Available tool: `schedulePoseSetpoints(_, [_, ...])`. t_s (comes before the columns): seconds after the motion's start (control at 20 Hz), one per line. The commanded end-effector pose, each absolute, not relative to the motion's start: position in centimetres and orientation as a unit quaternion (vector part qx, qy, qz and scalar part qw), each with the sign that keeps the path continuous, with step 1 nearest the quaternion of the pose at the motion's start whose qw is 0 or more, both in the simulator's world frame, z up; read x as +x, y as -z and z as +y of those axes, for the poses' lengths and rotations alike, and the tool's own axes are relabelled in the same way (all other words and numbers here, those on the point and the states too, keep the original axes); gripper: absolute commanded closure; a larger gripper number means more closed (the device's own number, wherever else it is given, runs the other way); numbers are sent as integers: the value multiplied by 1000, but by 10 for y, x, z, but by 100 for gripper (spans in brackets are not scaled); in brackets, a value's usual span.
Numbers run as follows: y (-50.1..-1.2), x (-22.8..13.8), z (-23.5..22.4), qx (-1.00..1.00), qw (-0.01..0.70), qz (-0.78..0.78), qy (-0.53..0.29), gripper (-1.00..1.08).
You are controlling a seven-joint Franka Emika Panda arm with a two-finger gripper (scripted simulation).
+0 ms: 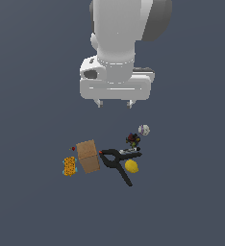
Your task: Pick up a designated object from a clutter of objects.
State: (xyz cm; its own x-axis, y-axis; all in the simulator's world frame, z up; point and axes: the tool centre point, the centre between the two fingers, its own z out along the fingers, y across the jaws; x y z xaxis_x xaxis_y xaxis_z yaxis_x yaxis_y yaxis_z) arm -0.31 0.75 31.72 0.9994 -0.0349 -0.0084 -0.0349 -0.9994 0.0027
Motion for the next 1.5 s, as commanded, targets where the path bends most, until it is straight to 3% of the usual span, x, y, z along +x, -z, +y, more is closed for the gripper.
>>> schedulePoseSetpoints(0.0, [-317, -3, 7, 1000, 1, -17, 4, -92])
schedulePoseSetpoints(0.8, [-299, -3, -14, 999, 2, -32, 15, -92])
schedulePoseSetpoints(1.45, [-281, 17, -29, 989, -2, -151, 13, -92])
